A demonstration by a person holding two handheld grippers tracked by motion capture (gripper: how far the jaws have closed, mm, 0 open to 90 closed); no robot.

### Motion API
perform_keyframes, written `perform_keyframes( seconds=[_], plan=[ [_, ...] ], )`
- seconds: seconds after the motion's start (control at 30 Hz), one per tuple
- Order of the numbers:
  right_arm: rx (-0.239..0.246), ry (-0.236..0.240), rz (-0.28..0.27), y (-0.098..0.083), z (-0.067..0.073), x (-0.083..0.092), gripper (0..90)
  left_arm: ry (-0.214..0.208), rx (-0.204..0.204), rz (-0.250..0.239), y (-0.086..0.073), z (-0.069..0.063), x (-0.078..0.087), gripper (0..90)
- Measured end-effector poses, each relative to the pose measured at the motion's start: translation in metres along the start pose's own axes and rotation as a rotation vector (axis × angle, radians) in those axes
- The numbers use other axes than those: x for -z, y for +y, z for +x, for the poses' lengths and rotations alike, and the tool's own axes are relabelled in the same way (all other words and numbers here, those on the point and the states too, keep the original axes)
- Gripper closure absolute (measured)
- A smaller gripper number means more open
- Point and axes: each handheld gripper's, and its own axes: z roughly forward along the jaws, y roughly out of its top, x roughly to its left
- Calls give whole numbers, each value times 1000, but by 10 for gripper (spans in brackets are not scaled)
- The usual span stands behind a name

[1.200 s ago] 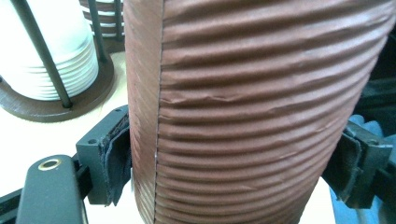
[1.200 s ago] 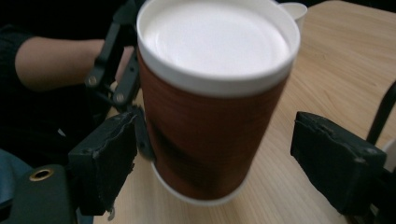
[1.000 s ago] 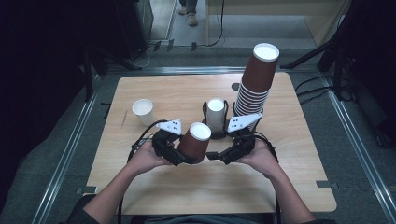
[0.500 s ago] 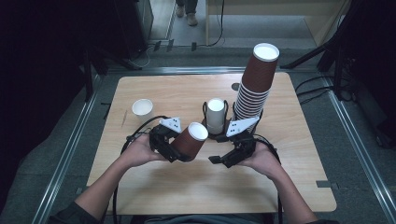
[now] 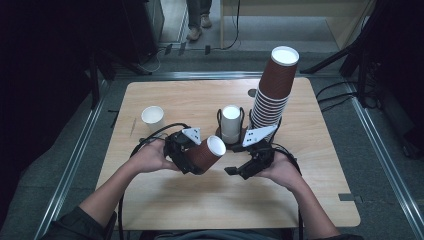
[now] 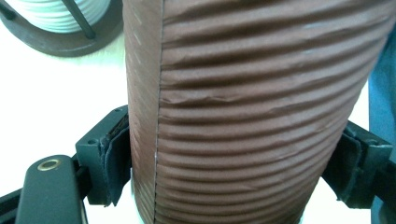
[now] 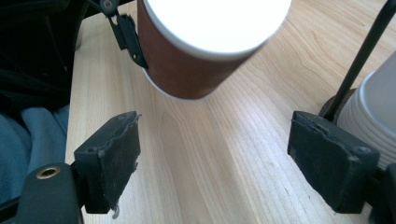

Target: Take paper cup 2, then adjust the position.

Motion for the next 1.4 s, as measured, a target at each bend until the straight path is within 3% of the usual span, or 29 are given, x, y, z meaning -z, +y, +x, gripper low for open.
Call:
perform_keyframes(
  seconds=[0.37, 0.73, 0.9, 1.07, 1.13, 1.4],
  plan=[
    [31, 30, 16, 9, 0, -6, 171, -52, -40, 108, 8, -4, -19, 149],
    [75, 94, 98, 21, 4, -28, 170, -81, -75, 123, 13, -11, -30, 140],
    [79, 113, 130, 22, 4, -33, 224, -89, -72, 131, 12, -12, -32, 131],
    [84, 112, 109, 20, 3, -28, 224, -55, -74, 77, 10, -14, -26, 90],
    [70, 102, 94, 19, 2, -24, 224, -34, -59, 63, 10, -15, -24, 0],
    [49, 53, 58, 7, -2, -6, 224, 2, -25, -53, 5, -12, -13, 0]
  ],
)
